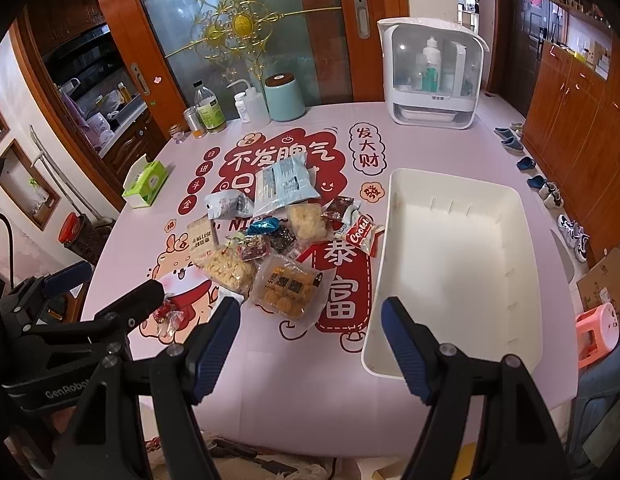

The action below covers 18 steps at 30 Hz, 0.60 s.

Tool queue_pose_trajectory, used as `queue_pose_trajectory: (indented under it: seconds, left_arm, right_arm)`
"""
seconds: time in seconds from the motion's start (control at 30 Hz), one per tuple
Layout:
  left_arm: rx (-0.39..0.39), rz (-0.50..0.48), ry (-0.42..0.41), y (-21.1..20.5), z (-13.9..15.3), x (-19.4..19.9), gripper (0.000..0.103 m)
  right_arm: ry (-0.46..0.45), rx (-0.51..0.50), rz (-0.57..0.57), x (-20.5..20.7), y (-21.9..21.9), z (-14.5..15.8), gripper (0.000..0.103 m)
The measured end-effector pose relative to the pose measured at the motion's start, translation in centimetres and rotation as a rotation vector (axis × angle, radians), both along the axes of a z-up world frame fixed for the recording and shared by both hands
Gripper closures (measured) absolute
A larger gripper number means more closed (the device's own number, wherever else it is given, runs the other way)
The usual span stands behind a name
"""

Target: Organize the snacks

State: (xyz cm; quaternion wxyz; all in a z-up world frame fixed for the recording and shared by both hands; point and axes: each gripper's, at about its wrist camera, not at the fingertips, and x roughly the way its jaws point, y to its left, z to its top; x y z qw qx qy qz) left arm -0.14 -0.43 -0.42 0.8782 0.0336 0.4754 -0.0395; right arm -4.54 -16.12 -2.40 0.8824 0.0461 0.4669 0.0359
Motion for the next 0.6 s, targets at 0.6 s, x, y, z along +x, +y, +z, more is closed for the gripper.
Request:
queue_pose_trajectory:
  seconds: [0.6]
  left_arm:
    - [-0.002,0.003,0.000,0.4,-0.1,-0.8,0.001]
  right_arm:
    - [0.002,0.013,0.010,-1.0,-0.2,-0.1,0.029]
